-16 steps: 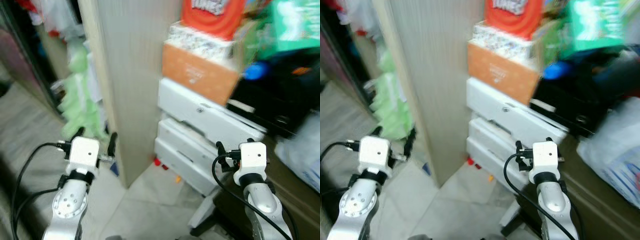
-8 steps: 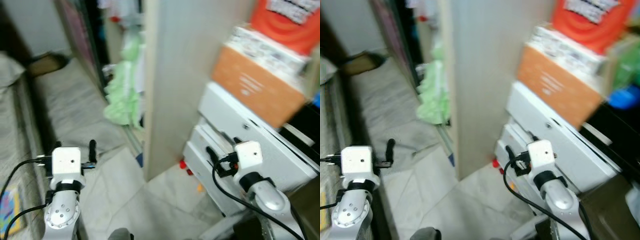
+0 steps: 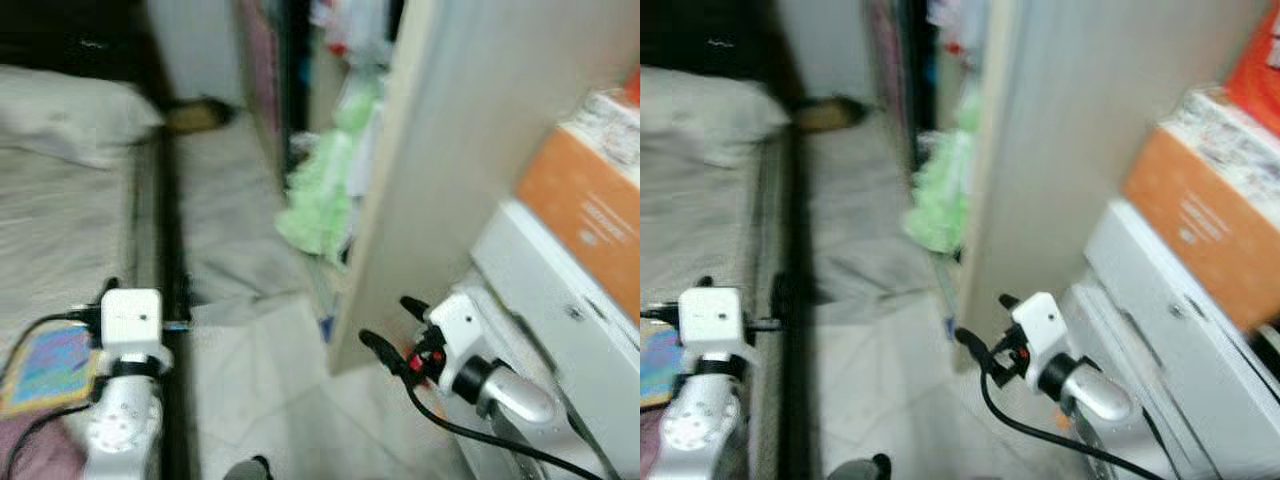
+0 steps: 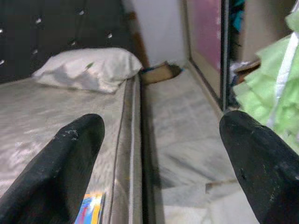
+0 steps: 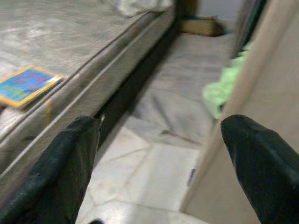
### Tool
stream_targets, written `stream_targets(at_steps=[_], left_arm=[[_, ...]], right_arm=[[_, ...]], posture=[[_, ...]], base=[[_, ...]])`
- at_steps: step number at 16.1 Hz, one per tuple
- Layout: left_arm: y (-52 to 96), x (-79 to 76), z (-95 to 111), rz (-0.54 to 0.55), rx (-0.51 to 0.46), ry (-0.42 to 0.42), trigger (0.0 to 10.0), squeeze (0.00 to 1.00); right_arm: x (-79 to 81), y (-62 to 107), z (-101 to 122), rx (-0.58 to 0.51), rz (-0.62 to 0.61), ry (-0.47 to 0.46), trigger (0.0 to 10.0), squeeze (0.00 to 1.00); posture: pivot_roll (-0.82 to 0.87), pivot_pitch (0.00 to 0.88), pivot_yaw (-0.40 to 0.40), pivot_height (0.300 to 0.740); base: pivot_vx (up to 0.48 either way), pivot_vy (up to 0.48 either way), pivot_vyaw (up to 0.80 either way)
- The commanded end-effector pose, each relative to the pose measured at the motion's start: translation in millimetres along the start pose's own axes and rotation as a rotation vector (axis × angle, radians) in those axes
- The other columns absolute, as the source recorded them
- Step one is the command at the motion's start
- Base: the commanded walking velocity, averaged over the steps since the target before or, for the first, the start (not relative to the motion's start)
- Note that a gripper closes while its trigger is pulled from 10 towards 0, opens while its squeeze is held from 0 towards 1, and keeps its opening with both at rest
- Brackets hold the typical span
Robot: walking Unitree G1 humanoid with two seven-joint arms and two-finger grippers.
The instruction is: Clean up the room
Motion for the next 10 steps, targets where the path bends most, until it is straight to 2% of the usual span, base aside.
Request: stream_targets(at_steps=[1, 3, 5, 7, 9, 10], left_arm=[[1.8, 0.4, 1, -0.012, 0.000, -0.025, 10.0, 0.00], [1.6, -1.3, 4, -0.020, -0.013, -0.041, 10.0, 0.00], [0.6, -1.2, 4, -0.019, -0.011, -0.034, 10.0, 0.00], [-0.6, -2.4, 6, -0.025, -0.022, -0.042, 10.0, 0.00], [-1.8, -4.4, 7, -0.035, -0.024, -0.040, 10.0, 0.00], [-2.1, -4.6, 7, -0.035, -0.023, -0.039, 10.0, 0.00]], right_arm=[[-3.4, -3.6, 6, -0.017, -0.021, 0.000, 10.0, 0.00], [-5.7, -8.5, 12, -0.043, -0.037, -0.003, 10.0, 0.00], [3.5, -13.0, 18, -0.060, 0.012, -0.004, 10.0, 0.00], [6.0, -16.5, 20, -0.063, 0.026, 0.022, 10.0, 0.00], [-0.8, -20.6, 25, -0.088, -0.017, 0.041, 10.0, 0.00], [-10.6, -22.7, 30, -0.110, -0.087, 0.061, 10.0, 0.00]], posture=[[-0.05, 0.083, -0.058, 0.740], [-0.04, 0.085, -0.059, 0.740], [-0.04, 0.084, -0.059, 0.740], [-0.04, 0.081, -0.059, 0.740], [-0.03, 0.079, -0.061, 0.740], [-0.03, 0.076, -0.061, 0.740]], base=[[0.000, 0.000, 0.80], [0.000, 0.000, 0.80], [0.000, 0.000, 0.80], [0.000, 0.000, 0.80], [0.000, 0.000, 0.80], [0.000, 0.000, 0.80]])
Point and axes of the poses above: a point about 5 cm out from each wrist's last joint towards the gripper, its own y axis pointing back from the gripper into the wrist, its own z axis along the axis of the wrist's last joint, x = y × z, the point moved 6 cm from there along -y, pointing out of the wrist towards the gripper
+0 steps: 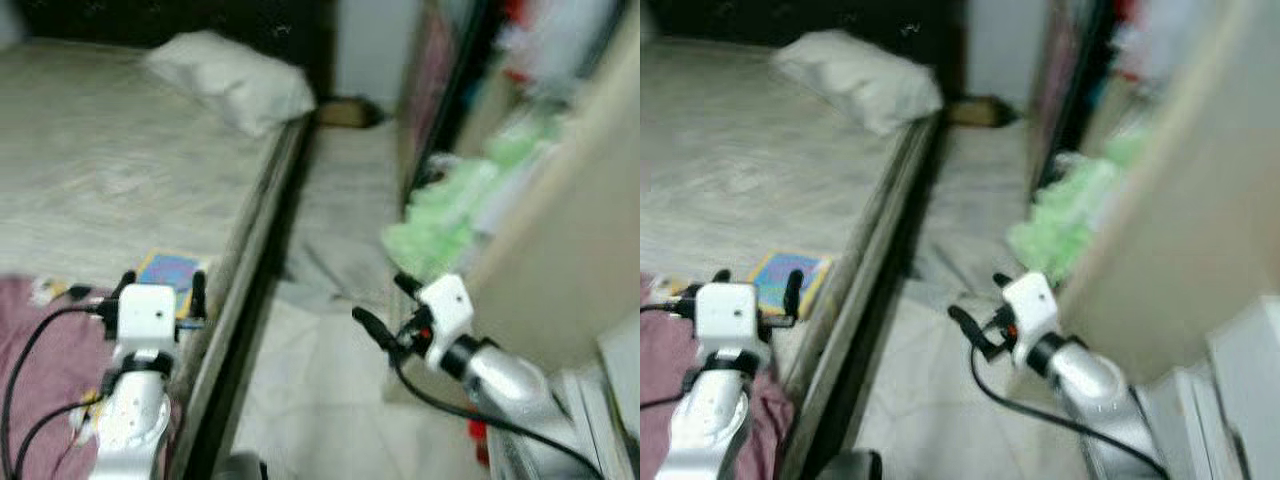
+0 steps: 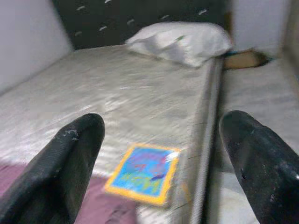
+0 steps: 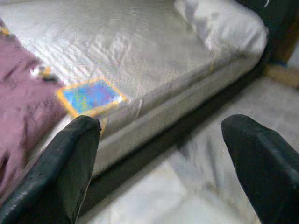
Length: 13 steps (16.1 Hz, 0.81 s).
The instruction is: Clean up the room
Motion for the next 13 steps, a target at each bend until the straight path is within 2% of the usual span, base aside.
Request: stream_targets(at_steps=[1, 2, 4, 6, 10, 13], left_arm=[[-0.1, -2.7, 1, -0.008, 0.001, -0.001, 10.0, 0.00], [-0.5, -2.5, 0, -0.003, 0.003, 0.006, 10.0, 0.00], [-1.7, -4.3, -3, 0.004, 0.026, 0.080, 10.0, 0.00], [-6.2, -4.2, -4, 0.006, 0.032, 0.101, 10.0, 0.00], [-13.2, -4.2, 3, -0.020, 0.006, 0.092, 10.0, 0.00], [-12.8, -6.3, 3, -0.028, 0.005, 0.098, 10.0, 0.00]], right_arm=[[-14.3, 3.5, 0, -0.005, -0.076, 0.022, 10.0, 0.00], [-20.3, 2.3, 4, -0.020, -0.117, 0.032, 10.0, 0.00], [-34.8, -0.3, 9, -0.044, -0.215, 0.044, 10.0, 0.00], [-46.6, -2.5, 15, -0.079, -0.306, 0.028, 10.0, 0.00], [-47.4, -4.7, 23, -0.121, -0.364, 0.024, 10.0, 0.00], [-51.6, -3.4, 22, -0.125, -0.396, 0.018, 10.0, 0.00]], posture=[[-0.03, 0.075, -0.061, 0.740], [-0.03, 0.073, -0.063, 0.740], [-0.03, 0.067, -0.064, 0.740], [-0.03, 0.062, -0.059, 0.740], [-0.03, 0.070, -0.051, 0.740], [-0.03, 0.074, -0.051, 0.740]], base=[[0.000, 0.000, 0.80], [0.000, 0.000, 0.80], [0.000, 0.000, 0.80], [0.000, 0.000, 0.80], [0.000, 0.000, 0.80], [0.000, 0.000, 0.80]])
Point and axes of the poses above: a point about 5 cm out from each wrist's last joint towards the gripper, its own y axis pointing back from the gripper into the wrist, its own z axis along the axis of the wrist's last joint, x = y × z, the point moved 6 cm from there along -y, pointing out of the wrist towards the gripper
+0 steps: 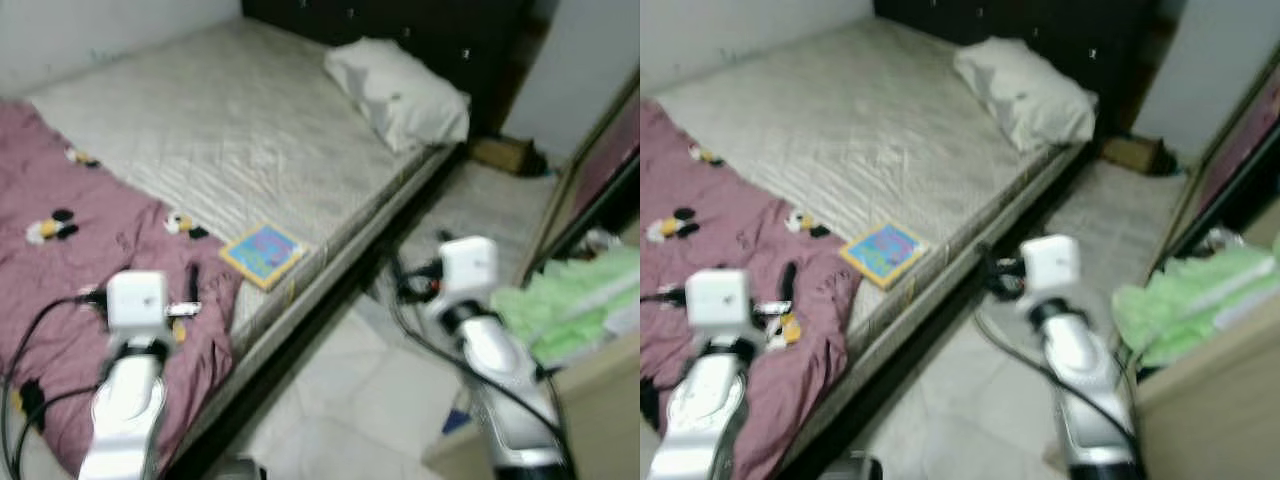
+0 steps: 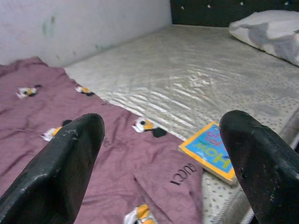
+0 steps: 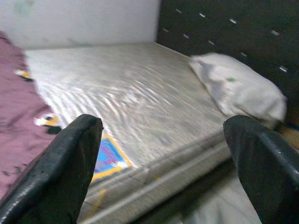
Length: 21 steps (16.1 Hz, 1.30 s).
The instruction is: Clean up the room
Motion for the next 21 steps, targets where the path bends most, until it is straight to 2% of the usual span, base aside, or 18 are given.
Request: stream_targets(at_steps=[1, 6, 13, 17, 21], left_arm=[[1.6, -8.4, 2, -0.028, -0.003, 0.016, 10.0, 0.00], [-3.5, -9.8, 4, -0.062, -0.007, 0.041, 10.0, 0.00], [-0.4, -28.2, 7, -0.164, -0.012, 0.091, 10.0, 0.00], [-2.2, -31.3, 11, -0.182, -0.020, 0.101, 10.0, 0.00], [3.9, -43.6, 15, -0.252, -0.035, 0.143, 10.0, 0.00]], right_arm=[[-12.5, 3.5, -2, 0.010, -0.041, 0.021, 10.0, 0.00], [-14.1, 1.7, -2, 0.007, -0.057, 0.026, 10.0, 0.00], [-13.7, 4.9, -4, 0.005, -0.066, 0.021, 10.0, 0.00], [-9.8, 6.8, -7, 0.010, -0.068, 0.011, 10.0, 0.00], [-11.8, 9.0, -7, 0.003, -0.086, -0.013, 10.0, 0.00]], posture=[[-0.03, 0.074, -0.052, 0.740], [-0.03, 0.075, -0.061, 0.740], [-0.03, 0.075, -0.054, 0.740], [-0.03, 0.078, -0.050, 0.740], [-0.03, 0.075, -0.048, 0.740]], base=[[0.000, 0.000, 0.80], [0.000, 0.000, 0.80], [0.000, 0.000, 0.80], [0.000, 0.000, 0.80], [0.064, 0.000, 0.60]])
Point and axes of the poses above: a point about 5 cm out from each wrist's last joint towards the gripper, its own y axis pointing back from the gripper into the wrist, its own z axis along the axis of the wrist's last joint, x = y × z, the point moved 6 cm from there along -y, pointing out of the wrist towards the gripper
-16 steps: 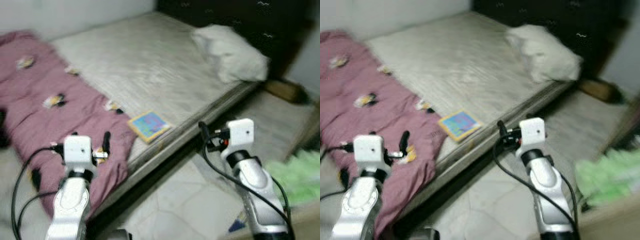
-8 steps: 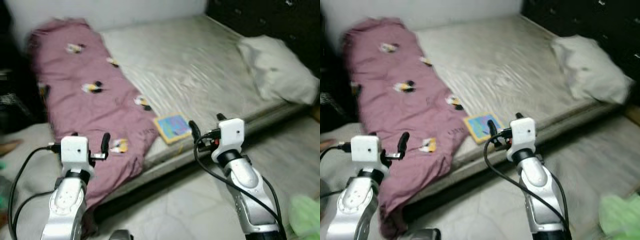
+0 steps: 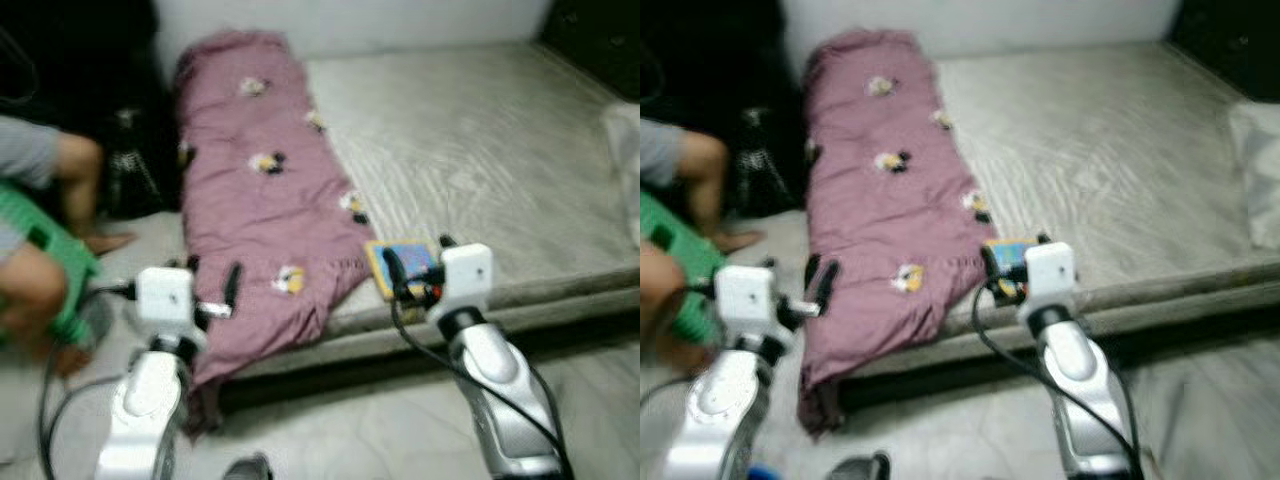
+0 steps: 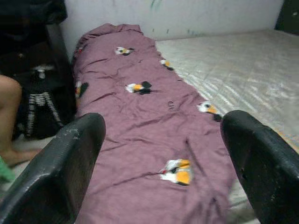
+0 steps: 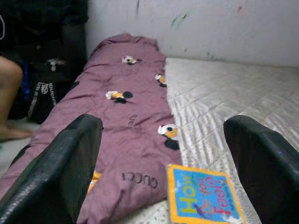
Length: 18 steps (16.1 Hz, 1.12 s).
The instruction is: Clean up the room
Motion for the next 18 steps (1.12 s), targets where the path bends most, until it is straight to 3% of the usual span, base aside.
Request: stream_targets(at_steps=[1, 12, 14, 18], left_arm=[[-0.1, 4.2, 5.6, 0.003, -0.016, -0.011, 10.0, 0.00], [0.9, 1.2, 5.0, -0.021, -0.013, -0.002, 10.0, 0.00], [-0.9, 2.9, 1.5, 0.018, 0.000, -0.039, 10.0, 0.00], [0.0, 4.9, 0.2, 0.040, 0.003, -0.055, 10.0, 0.00]], right_arm=[[-1.9, 0.3, 2.6, -0.013, -0.013, -0.012, 10.0, 0.00], [3.1, -0.2, 3.2, -0.017, -0.002, -0.006, 10.0, 0.00], [2.5, -0.4, 3.4, -0.019, -0.002, 0.003, 10.0, 0.00], [3.6, -0.4, 3.6, -0.020, 0.007, 0.009, 10.0, 0.00]], posture=[[-0.03, 0.075, -0.047, 0.740], [-0.03, 0.073, -0.046, 0.740], [-0.03, 0.071, -0.046, 0.740], [-0.03, 0.072, -0.049, 0.740]], base=[[0.270, 0.000, 0.00], [0.329, 0.000, 0.00], [0.000, 0.000, 0.00], [0.000, 0.000, 0.80]])
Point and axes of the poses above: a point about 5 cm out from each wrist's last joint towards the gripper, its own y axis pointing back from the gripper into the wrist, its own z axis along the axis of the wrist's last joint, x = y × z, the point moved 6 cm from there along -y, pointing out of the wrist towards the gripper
